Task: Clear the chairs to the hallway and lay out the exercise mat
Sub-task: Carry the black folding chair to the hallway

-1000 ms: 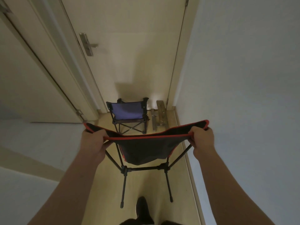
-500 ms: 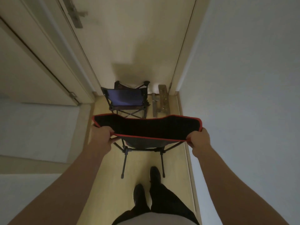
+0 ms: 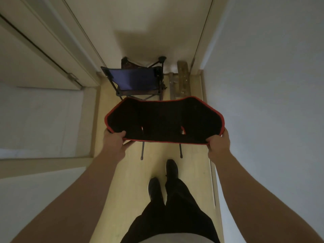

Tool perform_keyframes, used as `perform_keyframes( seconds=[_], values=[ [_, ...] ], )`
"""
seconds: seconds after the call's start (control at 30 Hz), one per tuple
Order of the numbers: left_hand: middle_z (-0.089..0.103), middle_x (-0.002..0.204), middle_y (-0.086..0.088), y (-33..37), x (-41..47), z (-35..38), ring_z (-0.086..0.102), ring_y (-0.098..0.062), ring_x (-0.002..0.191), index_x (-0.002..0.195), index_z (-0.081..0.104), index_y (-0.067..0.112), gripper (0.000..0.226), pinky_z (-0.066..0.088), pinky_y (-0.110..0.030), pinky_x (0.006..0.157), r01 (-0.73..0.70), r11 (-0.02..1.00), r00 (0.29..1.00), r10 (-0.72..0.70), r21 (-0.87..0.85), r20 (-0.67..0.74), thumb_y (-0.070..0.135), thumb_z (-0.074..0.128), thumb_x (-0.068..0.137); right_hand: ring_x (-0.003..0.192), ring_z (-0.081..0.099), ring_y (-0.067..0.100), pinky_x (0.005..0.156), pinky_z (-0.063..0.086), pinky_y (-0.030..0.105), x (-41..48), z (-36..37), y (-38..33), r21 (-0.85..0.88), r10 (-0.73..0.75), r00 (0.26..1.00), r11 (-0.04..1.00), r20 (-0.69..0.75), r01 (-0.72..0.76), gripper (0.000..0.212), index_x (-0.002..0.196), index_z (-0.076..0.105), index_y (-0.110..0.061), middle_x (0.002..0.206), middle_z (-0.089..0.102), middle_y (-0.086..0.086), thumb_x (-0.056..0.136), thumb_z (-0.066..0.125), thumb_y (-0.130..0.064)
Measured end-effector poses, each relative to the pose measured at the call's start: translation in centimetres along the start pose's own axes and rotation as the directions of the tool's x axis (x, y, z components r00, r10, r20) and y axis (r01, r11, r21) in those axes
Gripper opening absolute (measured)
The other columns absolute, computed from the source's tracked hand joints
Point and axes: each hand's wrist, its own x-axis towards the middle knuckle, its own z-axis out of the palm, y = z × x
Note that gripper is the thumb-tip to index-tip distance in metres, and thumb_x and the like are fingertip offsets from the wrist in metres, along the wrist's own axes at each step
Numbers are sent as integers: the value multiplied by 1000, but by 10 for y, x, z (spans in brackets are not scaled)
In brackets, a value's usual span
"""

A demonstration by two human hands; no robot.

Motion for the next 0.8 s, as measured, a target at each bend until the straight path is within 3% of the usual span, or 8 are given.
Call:
perform_keyframes(
  seconds=[0.17, 0.3, 0.4, 0.5, 0.67, 0.73, 0.8],
  values=[
    [56, 134, -1, -20, 11, -6, 64, -32, 112, 144, 45, 36, 72, 62, -53, 80, 0, 1000, 1000, 0, 21, 6, -14, 49, 93, 120, 55, 26, 96, 57, 45, 14, -3, 23, 35, -7, 999, 999, -39, 8, 87, 150, 41, -34, 137, 53, -1, 83, 50, 20],
    [57, 131, -1, -29, 9, -13, 65, -32, 111, 140, 47, 37, 70, 62, -53, 79, 10, 999, 999, -9, 40, -31, -14, 49, 92, 116, 56, 24, 94, 58, 44, 12, -6, 31, 8, -5, 999, 1000, -47, 6, 84, 148, 43, -30, 130, 55, -1, 79, 51, 18],
    [56, 132, -2, -41, -2, -22, 65, -32, 112, 141, 47, 35, 69, 61, -56, 82, 27, 998, 998, -24, 59, -54, -14, 49, 93, 112, 62, 28, 89, 60, 42, 2, -9, 38, -39, 14, 996, 999, -93, -18, 61, 138, 51, -22, 125, 62, 8, 85, 56, 7],
    [60, 130, -5, -49, -11, -32, 66, -33, 112, 141, 49, 28, 58, 59, -59, 85, 58, 998, 997, -56, 34, -57, -8, 50, 96, 106, 65, 30, 88, 60, 43, -12, -18, 46, -6, 77, 993, 997, -84, -78, 36, 120, 57, -24, 111, 64, 6, 91, 58, -4],
    [62, 126, -11, -58, -31, -44, 66, -33, 110, 140, 49, 20, 46, 58, -57, 90, 153, 988, 985, -153, -13, -73, -1, 49, 100, 95, 65, 26, 85, 60, 39, -31, -35, 65, -18, 151, 986, 988, -76, -153, 44, 134, 48, -11, 116, 59, 12, 93, 53, 3],
    [63, 122, -12, -61, -42, -46, 67, -32, 107, 137, 50, 18, 41, 59, -55, 89, 165, 986, 982, -165, -5, -95, 1, 50, 100, 82, 62, 21, 88, 58, 42, -42, -38, 71, 61, 165, 983, 985, -85, -160, 32, 121, 47, -15, 104, 55, 9, 95, 52, 3],
    [65, 117, -14, -67, -47, -48, 68, -32, 102, 133, 52, 16, 35, 61, -53, 86, 182, 983, 976, -182, -12, -121, 4, 51, 100, 80, 63, 19, 74, 56, 30, -48, -44, 83, 59, 157, 984, 987, -82, -152, 12, 102, 51, -14, 96, 57, 5, 97, 58, -4]
  ],
)
